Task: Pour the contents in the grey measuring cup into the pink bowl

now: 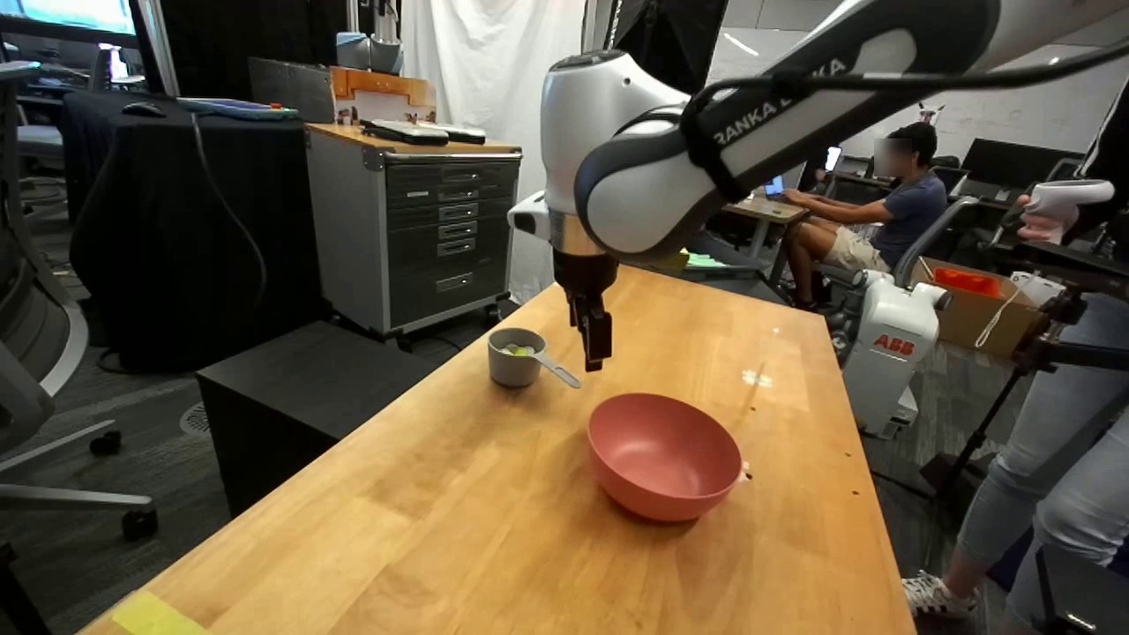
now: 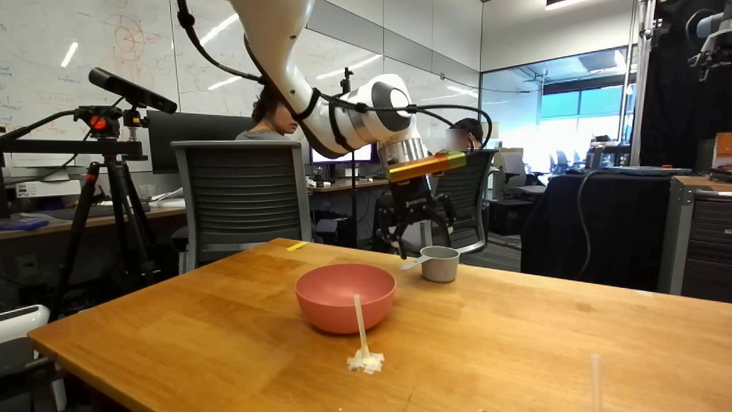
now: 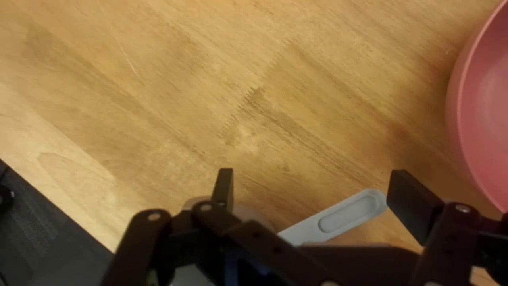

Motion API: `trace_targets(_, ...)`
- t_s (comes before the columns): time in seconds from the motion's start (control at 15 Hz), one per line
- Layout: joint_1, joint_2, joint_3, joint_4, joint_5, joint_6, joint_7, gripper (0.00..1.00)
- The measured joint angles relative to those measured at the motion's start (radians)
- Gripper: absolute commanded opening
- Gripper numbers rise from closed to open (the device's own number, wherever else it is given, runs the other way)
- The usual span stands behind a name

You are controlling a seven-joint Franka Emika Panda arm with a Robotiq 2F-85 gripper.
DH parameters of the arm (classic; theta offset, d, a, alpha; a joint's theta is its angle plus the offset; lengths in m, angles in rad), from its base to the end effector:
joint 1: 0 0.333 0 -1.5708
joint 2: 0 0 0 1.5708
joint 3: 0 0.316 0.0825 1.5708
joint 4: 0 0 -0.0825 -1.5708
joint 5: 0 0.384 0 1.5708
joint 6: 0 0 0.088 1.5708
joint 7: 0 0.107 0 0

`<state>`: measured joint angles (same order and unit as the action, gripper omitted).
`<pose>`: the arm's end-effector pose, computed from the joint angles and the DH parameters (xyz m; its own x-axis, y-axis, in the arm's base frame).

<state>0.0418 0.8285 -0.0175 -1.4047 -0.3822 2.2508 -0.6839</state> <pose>0.7333 0.0100 0.2111 0.5853 0.7833 -0.2097 0.8085 -0.5442 0.2239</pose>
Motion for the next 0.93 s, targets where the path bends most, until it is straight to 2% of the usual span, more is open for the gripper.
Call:
trace_targets(0.4, -0.024, -0.123, 0.006, -0.087, 0.068, -0.021, 0.069, 1.00)
trace_targets(0.93, -0.024, -0.197, 0.048, -0.175, 0.171, -0.024, 0.304, 1.00)
